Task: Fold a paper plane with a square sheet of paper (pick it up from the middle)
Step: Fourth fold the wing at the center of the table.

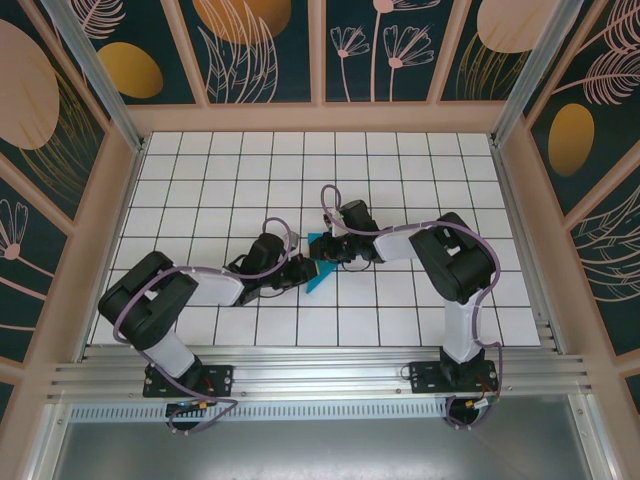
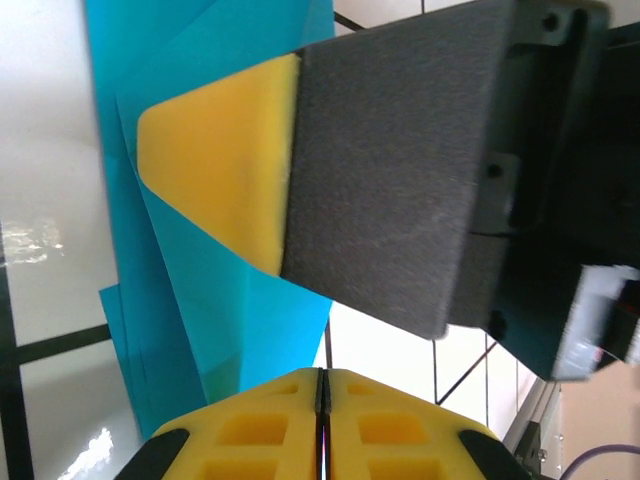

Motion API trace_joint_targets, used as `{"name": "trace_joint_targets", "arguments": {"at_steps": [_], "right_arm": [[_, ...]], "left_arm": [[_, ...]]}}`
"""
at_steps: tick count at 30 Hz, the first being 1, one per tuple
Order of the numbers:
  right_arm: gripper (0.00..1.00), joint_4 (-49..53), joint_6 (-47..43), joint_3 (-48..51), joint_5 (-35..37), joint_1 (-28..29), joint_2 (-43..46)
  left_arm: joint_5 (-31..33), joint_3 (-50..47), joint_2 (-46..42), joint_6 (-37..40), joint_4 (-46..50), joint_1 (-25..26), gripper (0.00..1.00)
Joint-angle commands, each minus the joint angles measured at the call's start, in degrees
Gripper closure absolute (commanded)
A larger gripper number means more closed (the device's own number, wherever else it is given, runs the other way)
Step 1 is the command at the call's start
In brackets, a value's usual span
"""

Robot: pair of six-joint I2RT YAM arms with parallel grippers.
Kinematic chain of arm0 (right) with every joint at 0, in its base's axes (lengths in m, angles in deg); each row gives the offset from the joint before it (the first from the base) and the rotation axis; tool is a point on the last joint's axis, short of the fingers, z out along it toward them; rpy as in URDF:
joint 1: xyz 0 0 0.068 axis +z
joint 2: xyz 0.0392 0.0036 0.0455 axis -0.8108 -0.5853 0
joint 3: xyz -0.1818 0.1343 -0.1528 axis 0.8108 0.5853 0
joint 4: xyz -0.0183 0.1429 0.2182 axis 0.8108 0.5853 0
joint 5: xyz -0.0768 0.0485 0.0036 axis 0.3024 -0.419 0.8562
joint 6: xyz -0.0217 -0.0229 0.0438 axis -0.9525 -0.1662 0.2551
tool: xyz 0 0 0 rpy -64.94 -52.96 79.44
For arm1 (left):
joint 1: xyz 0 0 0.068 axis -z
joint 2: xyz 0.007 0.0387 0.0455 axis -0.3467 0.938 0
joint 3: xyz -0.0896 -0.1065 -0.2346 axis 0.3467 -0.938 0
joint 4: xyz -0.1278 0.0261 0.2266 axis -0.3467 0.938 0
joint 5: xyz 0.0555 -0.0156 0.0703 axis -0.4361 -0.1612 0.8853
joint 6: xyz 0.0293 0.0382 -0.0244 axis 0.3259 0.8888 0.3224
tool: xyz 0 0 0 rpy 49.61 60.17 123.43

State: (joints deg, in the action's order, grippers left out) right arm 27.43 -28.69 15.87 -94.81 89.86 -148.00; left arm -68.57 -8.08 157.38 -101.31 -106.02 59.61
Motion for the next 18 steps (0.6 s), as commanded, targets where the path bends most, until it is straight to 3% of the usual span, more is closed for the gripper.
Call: {"name": "trace_joint_targets", "arguments": {"at_steps": [1, 9, 18], "right_arm": [[0.79, 8.0, -0.8, 2.0, 5.6, 0.5, -4.1], [0.79, 8.0, -0.7, 1.9, 5.7, 0.6, -4.0], [0.79, 8.5, -0.6, 1.5, 6.1, 0.6, -4.2]], "left_arm": [[0.0, 1.4, 2.1, 1.3, 0.7, 0.1, 0.89], [-0.9, -2.9, 3.2, -0.7, 0.5, 0.1, 0.89], [-3.7, -2.0, 6.8, 2.1, 6.0, 0.3, 0.89]]}}
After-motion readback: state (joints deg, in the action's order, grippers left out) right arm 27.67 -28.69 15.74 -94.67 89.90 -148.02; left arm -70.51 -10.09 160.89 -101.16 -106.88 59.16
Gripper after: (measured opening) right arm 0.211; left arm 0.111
